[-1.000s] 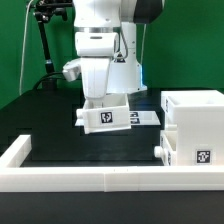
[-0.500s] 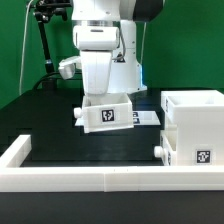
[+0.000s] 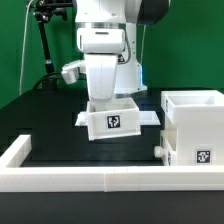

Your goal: Assemble drawer

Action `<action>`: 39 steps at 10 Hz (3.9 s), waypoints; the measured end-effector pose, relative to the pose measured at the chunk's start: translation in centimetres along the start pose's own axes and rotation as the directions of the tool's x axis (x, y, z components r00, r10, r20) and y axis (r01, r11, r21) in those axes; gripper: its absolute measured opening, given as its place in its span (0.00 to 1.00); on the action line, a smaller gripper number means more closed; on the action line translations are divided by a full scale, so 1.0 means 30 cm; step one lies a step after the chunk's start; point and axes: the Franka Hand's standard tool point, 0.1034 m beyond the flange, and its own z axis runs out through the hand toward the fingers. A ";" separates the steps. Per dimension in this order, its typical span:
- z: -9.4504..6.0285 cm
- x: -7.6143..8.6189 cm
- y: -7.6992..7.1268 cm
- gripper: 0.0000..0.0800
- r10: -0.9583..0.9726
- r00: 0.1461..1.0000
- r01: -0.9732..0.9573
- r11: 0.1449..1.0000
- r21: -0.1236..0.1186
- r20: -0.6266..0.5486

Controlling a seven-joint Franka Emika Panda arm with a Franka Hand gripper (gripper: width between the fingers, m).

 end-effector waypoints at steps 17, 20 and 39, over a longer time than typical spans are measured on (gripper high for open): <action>0.039 0.177 0.051 0.06 0.062 0.998 -0.062 0.998 0.005 -0.019; 0.042 0.182 0.062 0.06 0.066 0.998 -0.066 0.998 0.022 -0.003; 0.039 0.190 0.110 0.06 0.049 0.998 -0.051 0.997 0.064 0.028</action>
Offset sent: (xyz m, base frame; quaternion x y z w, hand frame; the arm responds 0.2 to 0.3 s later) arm 0.0151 0.0334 -0.0059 -0.0055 0.0063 0.0482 0.9988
